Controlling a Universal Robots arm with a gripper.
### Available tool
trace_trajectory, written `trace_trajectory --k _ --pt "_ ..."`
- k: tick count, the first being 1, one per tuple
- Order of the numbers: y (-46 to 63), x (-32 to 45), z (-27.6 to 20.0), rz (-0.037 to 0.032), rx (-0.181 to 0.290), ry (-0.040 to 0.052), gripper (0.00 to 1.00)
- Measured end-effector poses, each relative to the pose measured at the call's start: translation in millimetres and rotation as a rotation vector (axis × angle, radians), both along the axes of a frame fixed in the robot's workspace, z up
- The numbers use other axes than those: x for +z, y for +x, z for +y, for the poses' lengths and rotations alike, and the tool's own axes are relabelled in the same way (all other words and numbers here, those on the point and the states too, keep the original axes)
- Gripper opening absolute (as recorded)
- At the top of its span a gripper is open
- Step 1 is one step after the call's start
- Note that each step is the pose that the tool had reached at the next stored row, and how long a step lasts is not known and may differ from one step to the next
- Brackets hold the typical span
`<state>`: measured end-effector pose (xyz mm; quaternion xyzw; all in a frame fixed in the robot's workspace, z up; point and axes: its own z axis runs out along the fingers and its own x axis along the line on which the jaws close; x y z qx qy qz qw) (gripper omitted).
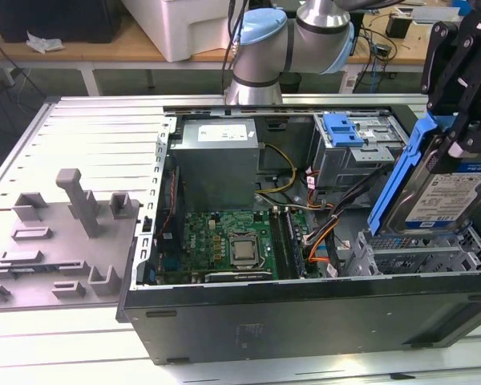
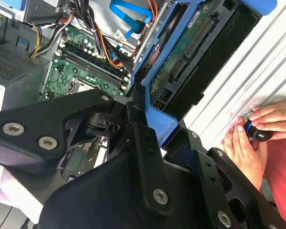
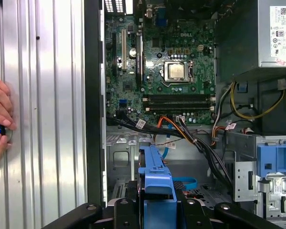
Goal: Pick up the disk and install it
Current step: 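Insert the disk into the insertion slot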
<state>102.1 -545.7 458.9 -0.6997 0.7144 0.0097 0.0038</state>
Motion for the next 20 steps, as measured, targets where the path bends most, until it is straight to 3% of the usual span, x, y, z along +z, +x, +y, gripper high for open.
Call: trace_trajectory --k 20 --pt "0.3 -5.0 0.0 -0.0001 0.0 0.0 0.37"
